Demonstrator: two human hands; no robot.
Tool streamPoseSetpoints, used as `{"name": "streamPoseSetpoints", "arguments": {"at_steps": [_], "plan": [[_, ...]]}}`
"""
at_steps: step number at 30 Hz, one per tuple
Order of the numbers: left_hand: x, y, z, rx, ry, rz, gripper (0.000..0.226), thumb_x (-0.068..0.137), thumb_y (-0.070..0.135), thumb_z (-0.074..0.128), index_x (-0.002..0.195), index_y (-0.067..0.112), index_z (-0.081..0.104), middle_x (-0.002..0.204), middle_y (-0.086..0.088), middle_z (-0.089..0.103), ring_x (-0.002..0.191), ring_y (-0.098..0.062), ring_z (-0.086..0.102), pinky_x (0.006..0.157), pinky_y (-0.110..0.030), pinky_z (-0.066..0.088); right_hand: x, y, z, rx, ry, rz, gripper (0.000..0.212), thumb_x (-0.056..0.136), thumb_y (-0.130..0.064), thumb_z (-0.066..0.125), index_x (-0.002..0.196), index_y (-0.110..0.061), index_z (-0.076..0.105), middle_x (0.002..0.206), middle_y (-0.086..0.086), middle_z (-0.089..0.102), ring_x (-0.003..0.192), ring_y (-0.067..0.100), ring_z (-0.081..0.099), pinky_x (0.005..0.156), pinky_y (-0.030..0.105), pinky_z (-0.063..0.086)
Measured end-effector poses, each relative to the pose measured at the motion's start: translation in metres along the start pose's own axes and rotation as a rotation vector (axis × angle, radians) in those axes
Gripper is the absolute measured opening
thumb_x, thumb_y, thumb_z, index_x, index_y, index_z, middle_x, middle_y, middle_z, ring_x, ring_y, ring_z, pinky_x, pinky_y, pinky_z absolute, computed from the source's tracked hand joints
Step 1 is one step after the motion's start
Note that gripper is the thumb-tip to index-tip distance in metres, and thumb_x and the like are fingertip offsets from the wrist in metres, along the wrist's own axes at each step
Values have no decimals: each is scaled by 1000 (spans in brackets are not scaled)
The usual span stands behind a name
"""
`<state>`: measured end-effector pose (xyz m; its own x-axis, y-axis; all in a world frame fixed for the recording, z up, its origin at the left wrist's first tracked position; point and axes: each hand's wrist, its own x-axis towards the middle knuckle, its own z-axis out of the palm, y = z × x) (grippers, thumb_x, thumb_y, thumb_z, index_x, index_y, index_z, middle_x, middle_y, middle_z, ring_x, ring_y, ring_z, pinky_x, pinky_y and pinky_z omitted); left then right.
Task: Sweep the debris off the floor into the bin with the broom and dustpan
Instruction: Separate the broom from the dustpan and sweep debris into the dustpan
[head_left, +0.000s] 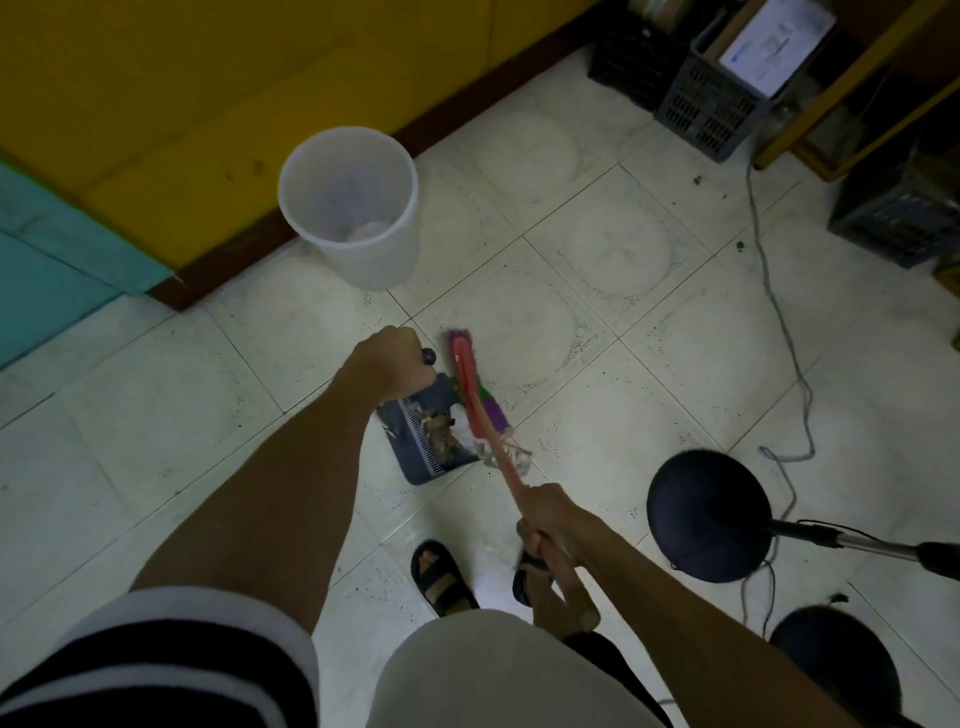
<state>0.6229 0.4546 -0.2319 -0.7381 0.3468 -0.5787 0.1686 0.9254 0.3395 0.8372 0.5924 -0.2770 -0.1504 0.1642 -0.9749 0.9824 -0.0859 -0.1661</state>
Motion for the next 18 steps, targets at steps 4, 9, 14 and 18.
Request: {"name": "streamPoseSetpoints", "arguments": {"at_steps": [4, 9, 14, 18], "plan": [[-8, -1, -2, -10, 5, 21, 33, 83, 13, 57, 55, 12, 39, 56, -4, 46, 51, -13, 44, 48, -23, 30, -3, -6, 26, 38, -42, 13, 21, 97, -16, 34, 80, -8, 43, 54, 7, 50, 32, 13, 38, 35, 17, 30], [-13, -7, 2, 17, -3, 10, 28, 81, 15, 58, 58, 11, 43, 59, -5, 48, 57, -19, 50, 52, -24, 35, -15, 1, 14, 78, -38, 28, 19, 98, -17, 36, 83, -8, 44, 54, 6, 46, 31, 11, 35, 32, 14, 27], [-24, -12, 7, -20, 2, -42, 24, 80, 15, 60, 64, 8, 45, 61, -7, 50, 58, -21, 51, 54, -24, 35, -34, -1, -39, -7, 4, -108, 32, 98, -24, 47, 71, -7, 48, 51, 9, 51, 33, 13, 40, 36, 15, 30], [-41, -21, 18, -34, -25, -145, 18, 83, 13, 60, 73, 6, 48, 64, -7, 50, 55, -15, 45, 54, -24, 34, -40, 4, -80, -128, 54, -234, 33, 98, -22, 46, 68, -9, 47, 62, 11, 51, 39, 13, 44, 37, 21, 34]]}}
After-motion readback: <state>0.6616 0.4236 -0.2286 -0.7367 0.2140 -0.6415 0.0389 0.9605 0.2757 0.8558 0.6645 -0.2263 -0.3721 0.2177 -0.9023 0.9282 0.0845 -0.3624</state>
